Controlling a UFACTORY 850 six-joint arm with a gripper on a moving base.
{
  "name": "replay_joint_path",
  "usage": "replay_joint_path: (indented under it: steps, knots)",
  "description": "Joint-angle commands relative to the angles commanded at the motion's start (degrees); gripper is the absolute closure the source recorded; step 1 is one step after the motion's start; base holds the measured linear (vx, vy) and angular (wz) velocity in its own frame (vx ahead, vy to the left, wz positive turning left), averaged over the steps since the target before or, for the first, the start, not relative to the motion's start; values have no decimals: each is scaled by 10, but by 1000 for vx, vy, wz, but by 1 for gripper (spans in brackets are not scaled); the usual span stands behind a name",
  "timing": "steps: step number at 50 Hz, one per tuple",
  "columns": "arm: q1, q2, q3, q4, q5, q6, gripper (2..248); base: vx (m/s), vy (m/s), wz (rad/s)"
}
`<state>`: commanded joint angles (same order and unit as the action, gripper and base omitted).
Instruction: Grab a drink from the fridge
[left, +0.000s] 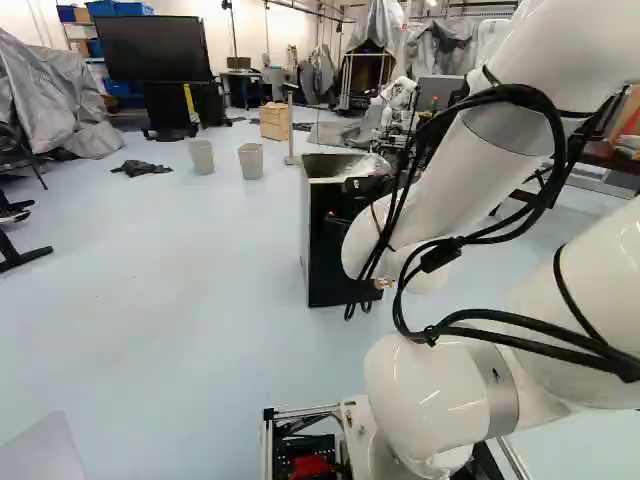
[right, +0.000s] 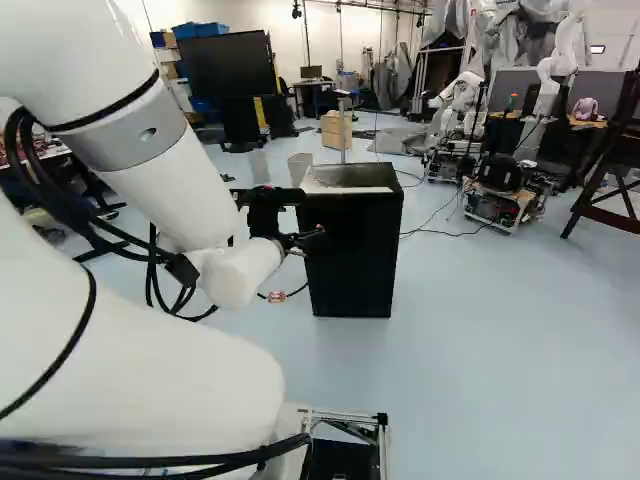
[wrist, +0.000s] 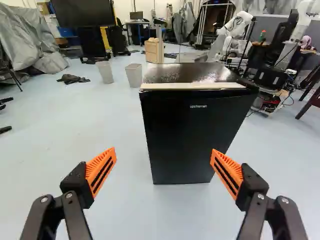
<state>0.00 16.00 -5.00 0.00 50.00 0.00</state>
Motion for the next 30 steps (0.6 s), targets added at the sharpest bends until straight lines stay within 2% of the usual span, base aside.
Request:
replay_joint_path:
  steps: [30]
  knots:
    - [0,0,0,0,0,0,3,81,57,-17]
